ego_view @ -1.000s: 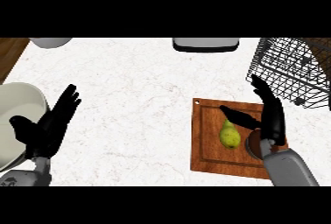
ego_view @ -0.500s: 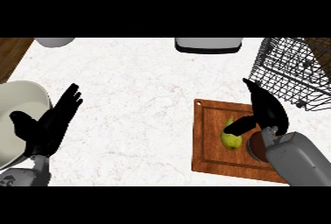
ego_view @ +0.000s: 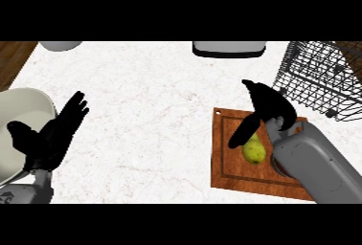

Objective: Pick the pear from the cutting board and place it in the tiered basket

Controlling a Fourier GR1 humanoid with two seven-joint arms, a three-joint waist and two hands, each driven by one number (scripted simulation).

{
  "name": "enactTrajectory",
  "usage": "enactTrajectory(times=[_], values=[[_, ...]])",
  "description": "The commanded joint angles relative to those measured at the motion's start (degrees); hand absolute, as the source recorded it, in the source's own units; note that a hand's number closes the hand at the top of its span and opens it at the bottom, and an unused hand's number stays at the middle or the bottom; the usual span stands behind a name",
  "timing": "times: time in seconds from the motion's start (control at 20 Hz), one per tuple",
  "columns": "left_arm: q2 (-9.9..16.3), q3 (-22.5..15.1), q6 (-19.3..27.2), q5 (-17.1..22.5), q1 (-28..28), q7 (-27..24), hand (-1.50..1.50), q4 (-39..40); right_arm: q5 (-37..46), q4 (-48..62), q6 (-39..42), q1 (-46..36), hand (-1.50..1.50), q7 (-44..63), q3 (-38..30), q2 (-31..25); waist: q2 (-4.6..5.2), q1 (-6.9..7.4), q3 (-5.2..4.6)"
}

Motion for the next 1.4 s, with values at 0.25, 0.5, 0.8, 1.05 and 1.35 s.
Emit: enactTrajectory(times=[0.25,0.5,0.8,1.05,1.35], values=[[0.95,1.91,-1.83,0.25,-0.49,-0.06,0.00,1.22,4.88,5.80,0.57,1.22,-1.50,12.58,3.35,4.48,0.16,-0.78,0.12],[-0.08,2.01,-1.18,-0.72,1.30,-1.01,0.00,-0.32,7.69,3.55,-0.30,7.78,-1.50,10.42,4.69,4.15,-0.04,-1.16,0.16],[-2.81,0.61,-0.14,-2.94,0.46,-1.00,0.00,1.11,13.42,5.24,-1.23,9.60,-1.50,8.78,4.69,4.94,0.12,-1.06,0.16],[-1.48,2.87,0.47,-1.87,-1.92,5.98,0.00,-3.54,17.92,8.74,-1.63,11.97,-1.50,2.06,2.80,3.58,0.14,-0.76,0.21],[-3.11,2.40,-0.36,-3.86,1.52,3.11,0.00,-3.15,18.35,10.60,3.08,11.18,-1.50,2.96,0.63,6.89,0.14,-0.56,0.20]])
